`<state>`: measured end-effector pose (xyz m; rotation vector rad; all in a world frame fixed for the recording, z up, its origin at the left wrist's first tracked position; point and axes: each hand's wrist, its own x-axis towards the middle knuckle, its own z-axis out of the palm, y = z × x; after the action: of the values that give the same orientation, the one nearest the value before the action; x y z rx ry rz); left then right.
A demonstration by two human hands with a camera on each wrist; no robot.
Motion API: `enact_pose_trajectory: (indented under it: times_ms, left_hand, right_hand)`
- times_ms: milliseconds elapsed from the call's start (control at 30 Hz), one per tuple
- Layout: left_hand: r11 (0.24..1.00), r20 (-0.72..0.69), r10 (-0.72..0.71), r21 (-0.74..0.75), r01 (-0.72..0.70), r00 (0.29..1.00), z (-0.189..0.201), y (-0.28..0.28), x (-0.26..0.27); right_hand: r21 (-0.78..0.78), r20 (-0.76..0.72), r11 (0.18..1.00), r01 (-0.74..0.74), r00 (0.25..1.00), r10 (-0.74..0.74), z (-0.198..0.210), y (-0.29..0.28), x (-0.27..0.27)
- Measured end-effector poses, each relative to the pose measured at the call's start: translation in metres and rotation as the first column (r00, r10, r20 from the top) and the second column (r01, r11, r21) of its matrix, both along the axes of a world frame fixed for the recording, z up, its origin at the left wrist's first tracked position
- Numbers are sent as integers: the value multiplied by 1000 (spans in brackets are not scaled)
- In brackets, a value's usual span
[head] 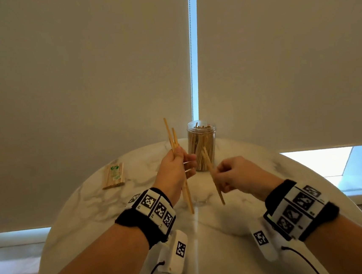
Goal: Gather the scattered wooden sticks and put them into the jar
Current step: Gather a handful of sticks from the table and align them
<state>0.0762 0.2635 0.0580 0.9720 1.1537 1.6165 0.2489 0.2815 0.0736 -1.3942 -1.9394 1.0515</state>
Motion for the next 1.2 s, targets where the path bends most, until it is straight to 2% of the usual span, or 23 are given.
enact_pose_trajectory:
  times_ms: [33,100,267,400,467,533,567,600,667,800,833,900,933,967,1000,1033,1100,1200]
  left_hand:
    - [1000,12,-27,10,26,1000,1,4,3]
    - [995,53,-90,42,88,995,5,12,10]
    - [992,109,-113,69,106,988,11,39,23]
    - [992,104,-94,93,85,990,9,57,10]
    - [994,163,-52,103,36,985,11,65,1]
    - [990,278,-15,140,-25,960,13,71,-8]
    - [984,340,-7,170,-53,940,13,74,-12]
    - [979,383,-7,193,-72,924,13,75,-14]
    - [974,405,-13,213,-81,914,12,77,-14]
    - [975,316,-87,220,16,945,14,75,-4]
    - [975,258,-107,215,51,960,14,74,-3]
    - [975,107,-135,190,113,985,11,73,-4]
    - [975,28,-153,165,147,988,10,72,-5]
    - [975,-44,-178,127,182,983,8,71,-7]
    - [975,-108,-202,76,210,973,7,70,-7]
    - [972,-167,-226,18,233,960,6,69,-7]
    - [960,-273,-280,-71,271,921,7,67,-3]
    - [925,-340,-378,-109,363,861,10,60,7]
  right_hand:
    - [23,-126,1000,7,992,-4,7,5,-3]
    - [80,-225,997,-5,974,23,19,15,-12]
    - [163,-225,986,-27,972,63,20,44,-40]
    - [238,-197,971,-14,978,62,12,66,-48]
    - [182,-119,982,-57,990,80,12,69,-45]
    - [45,116,990,-133,985,127,14,67,-42]
    - [-59,214,981,-184,958,193,16,65,-41]
    - [-159,236,958,-238,933,271,16,63,-40]
    - [-250,125,912,-326,923,364,16,62,-42]
    - [-135,-115,946,-295,953,281,12,66,-47]
    - [-119,-94,948,-295,954,285,11,68,-47]
    - [-83,116,946,-312,940,320,14,68,-42]
    - [-33,222,956,-291,931,291,17,71,-36]
    - [56,257,971,-233,943,212,20,76,-29]
    - [156,201,978,-140,974,108,24,81,-20]
    - [238,70,971,-26,997,9,30,86,-12]
    - [334,-206,924,184,971,-119,42,91,3]
    - [434,-421,849,300,901,-103,59,85,13]
